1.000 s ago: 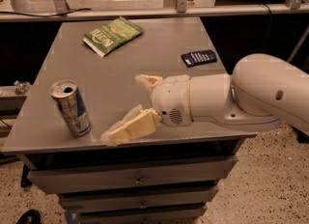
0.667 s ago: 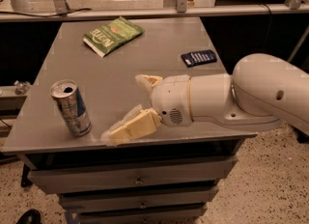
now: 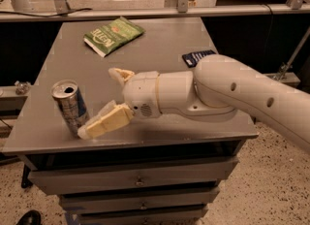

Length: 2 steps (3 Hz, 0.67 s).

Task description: Knock redbull can over

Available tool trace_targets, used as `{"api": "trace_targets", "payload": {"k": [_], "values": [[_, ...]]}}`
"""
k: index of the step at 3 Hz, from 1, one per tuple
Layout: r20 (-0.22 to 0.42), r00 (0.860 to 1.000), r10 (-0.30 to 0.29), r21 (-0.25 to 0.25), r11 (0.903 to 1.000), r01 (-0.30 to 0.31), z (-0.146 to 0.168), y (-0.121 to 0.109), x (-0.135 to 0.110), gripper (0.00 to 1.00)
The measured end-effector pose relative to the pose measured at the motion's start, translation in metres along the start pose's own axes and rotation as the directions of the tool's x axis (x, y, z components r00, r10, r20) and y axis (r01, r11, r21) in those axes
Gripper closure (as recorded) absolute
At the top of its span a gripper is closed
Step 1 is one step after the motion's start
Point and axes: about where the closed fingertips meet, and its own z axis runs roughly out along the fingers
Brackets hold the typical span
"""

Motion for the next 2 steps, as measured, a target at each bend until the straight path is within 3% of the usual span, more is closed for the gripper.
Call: {"api": "trace_targets", "payload": {"k": [2], "values": [[0.077, 0.994, -0.072, -0.058, 0.9954, 0.077, 0.068, 0.001, 0.006, 0.00]]}}
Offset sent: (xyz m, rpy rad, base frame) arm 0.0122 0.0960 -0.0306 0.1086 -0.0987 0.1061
